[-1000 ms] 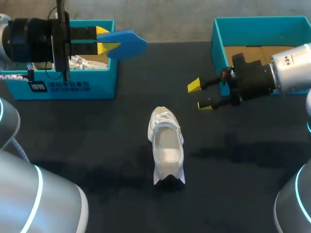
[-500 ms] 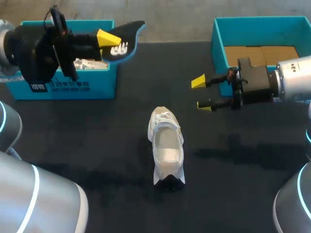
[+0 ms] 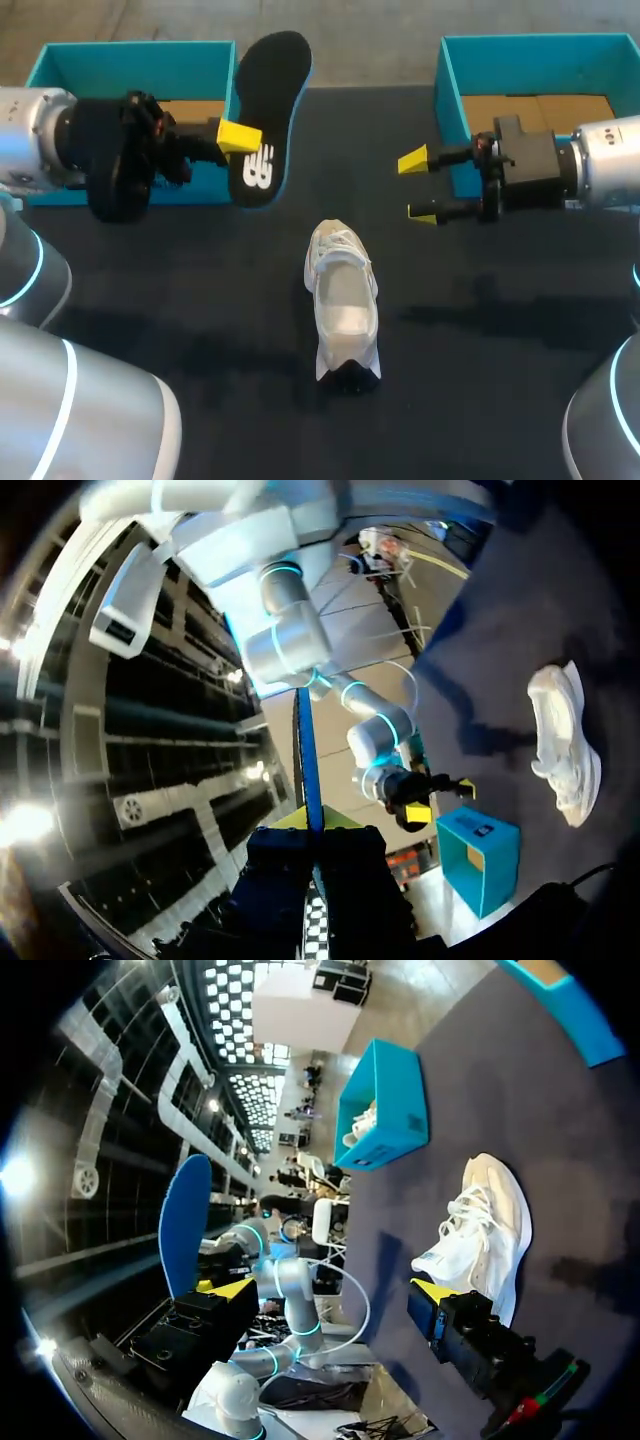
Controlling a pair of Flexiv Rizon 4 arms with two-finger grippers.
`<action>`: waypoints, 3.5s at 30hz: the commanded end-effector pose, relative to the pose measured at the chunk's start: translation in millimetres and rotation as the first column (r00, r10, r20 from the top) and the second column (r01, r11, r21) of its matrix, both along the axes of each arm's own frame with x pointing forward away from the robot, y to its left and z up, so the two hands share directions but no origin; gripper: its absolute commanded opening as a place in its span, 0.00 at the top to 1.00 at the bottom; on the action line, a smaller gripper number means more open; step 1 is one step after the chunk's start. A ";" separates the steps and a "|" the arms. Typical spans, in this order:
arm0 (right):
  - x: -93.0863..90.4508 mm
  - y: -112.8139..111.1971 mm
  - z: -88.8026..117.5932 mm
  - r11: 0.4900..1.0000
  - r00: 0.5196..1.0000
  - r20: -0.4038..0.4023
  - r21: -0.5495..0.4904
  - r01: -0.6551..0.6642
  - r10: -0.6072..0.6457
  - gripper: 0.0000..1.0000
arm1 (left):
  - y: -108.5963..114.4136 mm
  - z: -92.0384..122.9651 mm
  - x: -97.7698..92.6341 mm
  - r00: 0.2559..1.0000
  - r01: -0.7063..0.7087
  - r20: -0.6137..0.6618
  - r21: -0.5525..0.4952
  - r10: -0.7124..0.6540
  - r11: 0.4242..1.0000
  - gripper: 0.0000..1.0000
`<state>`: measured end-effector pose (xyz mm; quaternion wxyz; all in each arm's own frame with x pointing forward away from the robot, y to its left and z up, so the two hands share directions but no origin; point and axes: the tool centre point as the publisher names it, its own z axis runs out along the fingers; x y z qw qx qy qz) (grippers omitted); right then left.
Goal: Take the shoe out of the shoebox, open the shoe tongue, remove and reinsert the insole, then place the shoe into the shoebox
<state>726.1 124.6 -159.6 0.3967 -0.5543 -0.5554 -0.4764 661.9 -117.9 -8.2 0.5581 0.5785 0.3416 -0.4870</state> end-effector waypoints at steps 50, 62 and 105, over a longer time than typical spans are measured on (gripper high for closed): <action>34.7 13.6 15.0 1.000 0.999 0.046 0.027 -0.013 0.012 0.00 | -17.5 -107.6 31.3 0.992 -0.069 0.111 0.070 0.061 0.995 1.00; 34.7 13.6 15.0 1.000 0.999 0.046 0.027 -0.013 0.012 0.00 | -49.9 -129.9 39.1 0.992 -0.044 0.120 0.094 0.032 0.995 1.00; 32.0 48.5 0.9 0.998 0.997 0.054 0.023 -0.057 0.055 0.53 | -92.7 -155.0 63.1 0.981 -0.135 0.153 0.106 0.118 0.985 1.00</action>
